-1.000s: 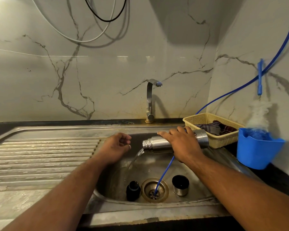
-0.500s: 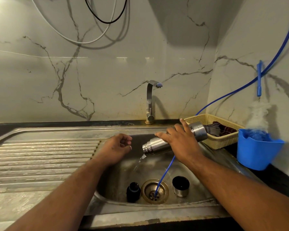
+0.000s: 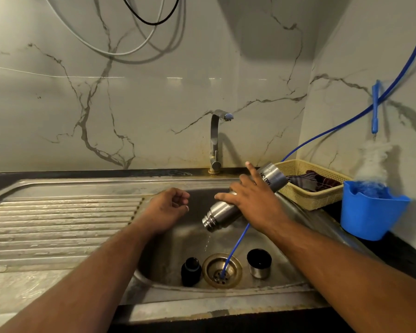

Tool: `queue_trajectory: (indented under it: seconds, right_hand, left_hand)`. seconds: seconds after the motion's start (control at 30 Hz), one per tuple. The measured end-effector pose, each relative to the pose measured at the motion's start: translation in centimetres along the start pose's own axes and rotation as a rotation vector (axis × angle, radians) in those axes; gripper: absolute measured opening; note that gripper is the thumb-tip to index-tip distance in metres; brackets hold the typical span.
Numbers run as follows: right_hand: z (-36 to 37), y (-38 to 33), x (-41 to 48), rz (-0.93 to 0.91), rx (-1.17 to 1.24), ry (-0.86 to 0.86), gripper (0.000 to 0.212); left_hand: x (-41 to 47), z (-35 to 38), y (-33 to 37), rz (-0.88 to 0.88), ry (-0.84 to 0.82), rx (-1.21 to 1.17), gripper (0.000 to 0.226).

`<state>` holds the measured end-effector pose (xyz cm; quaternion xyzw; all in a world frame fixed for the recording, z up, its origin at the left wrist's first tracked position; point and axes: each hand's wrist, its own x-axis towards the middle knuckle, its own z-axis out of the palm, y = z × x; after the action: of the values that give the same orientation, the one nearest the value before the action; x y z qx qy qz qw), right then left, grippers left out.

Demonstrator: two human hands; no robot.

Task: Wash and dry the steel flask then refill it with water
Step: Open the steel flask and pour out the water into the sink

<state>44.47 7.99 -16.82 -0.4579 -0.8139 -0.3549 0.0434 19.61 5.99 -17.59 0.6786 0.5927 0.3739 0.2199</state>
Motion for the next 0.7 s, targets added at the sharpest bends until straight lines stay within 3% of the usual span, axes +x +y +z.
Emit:
queue_trajectory:
  seconds: [0.13, 0.27, 0.4, 0.5, 0.7]
  right_hand:
    - [-0.4, 0.3, 0.3, 0.063, -0.003, 0.053, 0.079]
    - [-0.1, -0.8, 0.0, -0.021, 0.009, -0.039, 0.076]
    - [-1.0, -0.7, 0.2, 0.054, 0.021, 0.013, 0.073]
    - [-0.4, -1.4, -0.4, 0.064, 0.05, -0.081, 0.07]
    - [-1.3, 0.9, -0.1, 0.386, 0.563, -0.009, 0.091]
  left_hand:
    - [0.1, 0.0, -0.1, -0.001, -0.01, -0.002, 0.025]
    - [0.1, -0.1, -0.2, -0.005, -0.011, 0.015, 0.026]
    - [0.1, -0.3, -0.5, -0.018, -0.007, 0.032, 0.028]
    - [-0.2, -0.4, -0.6, -0.02, -0.004, 0.054, 0.032]
    - [-1.5, -0.8, 0.7, 0.036, -0.028, 0.09, 0.033]
